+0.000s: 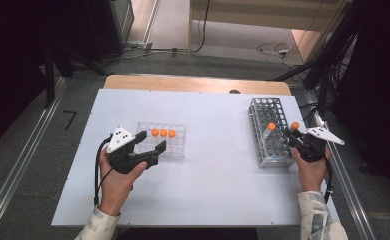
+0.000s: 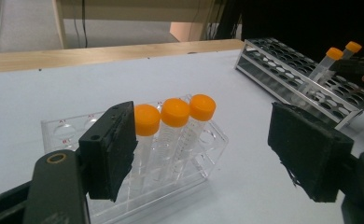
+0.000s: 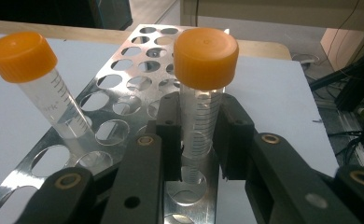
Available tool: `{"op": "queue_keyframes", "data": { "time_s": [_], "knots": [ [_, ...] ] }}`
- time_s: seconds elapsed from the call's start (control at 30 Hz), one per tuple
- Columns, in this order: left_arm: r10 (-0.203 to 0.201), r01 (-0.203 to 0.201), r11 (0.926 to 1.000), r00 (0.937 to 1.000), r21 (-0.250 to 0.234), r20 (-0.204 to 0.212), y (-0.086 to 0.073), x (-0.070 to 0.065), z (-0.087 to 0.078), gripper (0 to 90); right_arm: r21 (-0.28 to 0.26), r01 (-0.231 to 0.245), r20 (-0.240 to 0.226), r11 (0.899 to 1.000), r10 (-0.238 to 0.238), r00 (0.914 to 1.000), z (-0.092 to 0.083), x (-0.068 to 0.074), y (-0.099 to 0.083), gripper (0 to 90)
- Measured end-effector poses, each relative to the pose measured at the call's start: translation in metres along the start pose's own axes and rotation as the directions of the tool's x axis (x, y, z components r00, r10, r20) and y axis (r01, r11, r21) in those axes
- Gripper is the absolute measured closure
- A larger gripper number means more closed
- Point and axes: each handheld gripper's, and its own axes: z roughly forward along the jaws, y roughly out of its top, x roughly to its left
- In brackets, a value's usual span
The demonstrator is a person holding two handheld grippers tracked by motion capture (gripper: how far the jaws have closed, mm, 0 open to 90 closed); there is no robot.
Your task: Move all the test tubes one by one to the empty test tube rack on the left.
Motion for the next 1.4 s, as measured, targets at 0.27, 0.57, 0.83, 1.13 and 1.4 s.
{"op": "queue_keyframes", "data": {
  "time_s": [0.27,0.57,0.83,1.13,1.4],
  "knots": [
    [0.000,0.000,1.0000,1.0000,0.003,0.001,0.000,0.000,0.000,23.7,-0.050,-0.004,0.004,0.999,0.004,1.0000,-0.012,0.000,0.014,71.3],
    [0.000,0.000,1.0000,1.0000,0.002,-0.003,0.000,0.000,-0.001,22.9,-0.113,0.004,0.004,0.994,-0.004,1.0000,-0.036,0.004,0.033,71.4],
    [0.002,-0.002,1.0000,1.0000,0.007,-0.004,0.000,0.001,-0.001,22.7,-0.105,0.026,-0.044,0.994,-0.031,0.9985,-0.057,0.021,0.039,71.3],
    [-0.002,0.002,1.0000,1.0000,0.001,-0.005,0.000,0.001,-0.003,22.6,-0.067,0.034,-0.122,0.997,-0.042,0.9917,-0.068,0.041,0.032,71.4],
    [-0.008,0.008,1.0000,0.9999,-0.004,-0.006,0.001,0.003,-0.006,22.6,-0.063,0.083,-0.201,0.995,-0.094,0.9752,-0.070,0.071,0.033,71.6]
  ]
}}
